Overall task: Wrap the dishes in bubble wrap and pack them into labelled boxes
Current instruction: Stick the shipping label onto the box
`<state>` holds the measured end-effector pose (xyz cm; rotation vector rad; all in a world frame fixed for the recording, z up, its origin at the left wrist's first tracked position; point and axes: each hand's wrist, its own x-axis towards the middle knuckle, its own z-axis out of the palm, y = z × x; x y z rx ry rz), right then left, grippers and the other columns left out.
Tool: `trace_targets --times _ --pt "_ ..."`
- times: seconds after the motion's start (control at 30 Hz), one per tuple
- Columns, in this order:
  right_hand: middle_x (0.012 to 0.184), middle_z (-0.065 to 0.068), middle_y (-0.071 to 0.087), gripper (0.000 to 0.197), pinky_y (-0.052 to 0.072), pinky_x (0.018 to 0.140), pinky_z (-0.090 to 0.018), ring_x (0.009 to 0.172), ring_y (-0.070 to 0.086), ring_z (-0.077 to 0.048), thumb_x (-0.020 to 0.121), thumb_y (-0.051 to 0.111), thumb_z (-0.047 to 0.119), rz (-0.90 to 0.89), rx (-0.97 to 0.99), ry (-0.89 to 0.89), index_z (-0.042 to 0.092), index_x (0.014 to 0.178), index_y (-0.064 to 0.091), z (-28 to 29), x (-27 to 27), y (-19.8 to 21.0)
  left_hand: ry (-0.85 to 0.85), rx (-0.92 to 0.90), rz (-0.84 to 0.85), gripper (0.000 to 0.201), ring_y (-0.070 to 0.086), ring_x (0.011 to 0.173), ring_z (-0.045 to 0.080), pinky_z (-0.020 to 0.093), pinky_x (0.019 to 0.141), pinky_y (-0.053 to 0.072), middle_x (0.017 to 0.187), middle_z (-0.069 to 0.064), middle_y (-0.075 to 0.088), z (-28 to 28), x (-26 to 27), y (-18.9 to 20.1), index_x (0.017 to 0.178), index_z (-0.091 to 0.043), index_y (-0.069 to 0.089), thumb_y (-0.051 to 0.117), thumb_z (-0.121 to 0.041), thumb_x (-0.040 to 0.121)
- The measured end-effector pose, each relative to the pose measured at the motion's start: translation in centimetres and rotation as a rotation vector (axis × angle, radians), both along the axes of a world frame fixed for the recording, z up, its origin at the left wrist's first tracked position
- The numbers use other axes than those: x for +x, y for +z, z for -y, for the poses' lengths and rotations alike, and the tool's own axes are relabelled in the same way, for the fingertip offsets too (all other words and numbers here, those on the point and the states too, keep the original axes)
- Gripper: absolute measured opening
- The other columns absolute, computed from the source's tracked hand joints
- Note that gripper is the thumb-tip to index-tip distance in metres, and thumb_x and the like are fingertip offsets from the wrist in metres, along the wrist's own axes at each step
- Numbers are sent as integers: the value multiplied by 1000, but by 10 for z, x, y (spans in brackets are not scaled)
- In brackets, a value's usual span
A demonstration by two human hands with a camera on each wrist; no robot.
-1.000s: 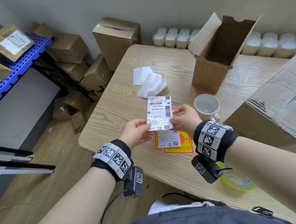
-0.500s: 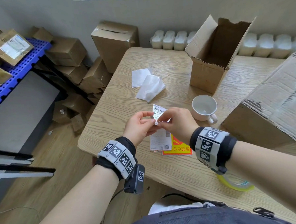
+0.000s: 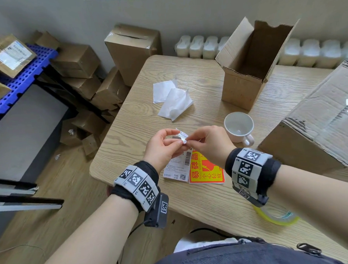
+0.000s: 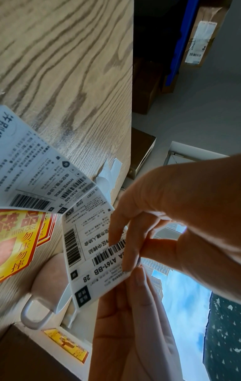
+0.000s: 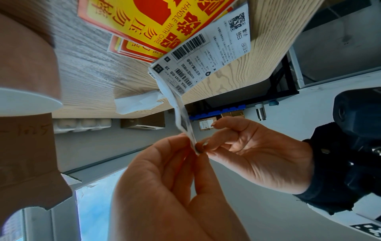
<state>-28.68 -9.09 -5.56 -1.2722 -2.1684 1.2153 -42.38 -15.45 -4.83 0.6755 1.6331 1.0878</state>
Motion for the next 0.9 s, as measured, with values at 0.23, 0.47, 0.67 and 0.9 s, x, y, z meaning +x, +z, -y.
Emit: trace_targets --times 0.23,0.47,0.67,0.9 --pt "81 2 72 12 43 66 -14 72 58 -5 86 66 20 15 5 17 15 89 77 1 2 1 -44 24 -107 19 70 72 10 24 76 57 84 9 70 0 0 -3 109 -9 54 57 -2 92" --pt "72 6 67 14 38 54 -9 65 56 -1 86 67 27 4 -45 -16 16 85 76 2 1 0 -99 68 -319 21 71 79 13 31 85 55 82 4 72 2 2 -4 94 -25 55 60 -5 90" --pt "64 7 63 12 40 50 -15 60 56 -5 83 67 24 -24 -148 -83 16 77 74 0 -1 -2 -133 92 -445 25 71 75 11 38 85 55 78 -2 71 1 3 -5 88 -30 53 63 -7 87" --pt "79 -9 68 16 57 76 -42 81 67 -28 89 56 14 -138 -338 -324 13 75 63 -13 -1 -11 -144 52 -483 32 69 79 14 40 86 55 79 -6 70 2 -1 -5 73 -30 66 56 -1 83"
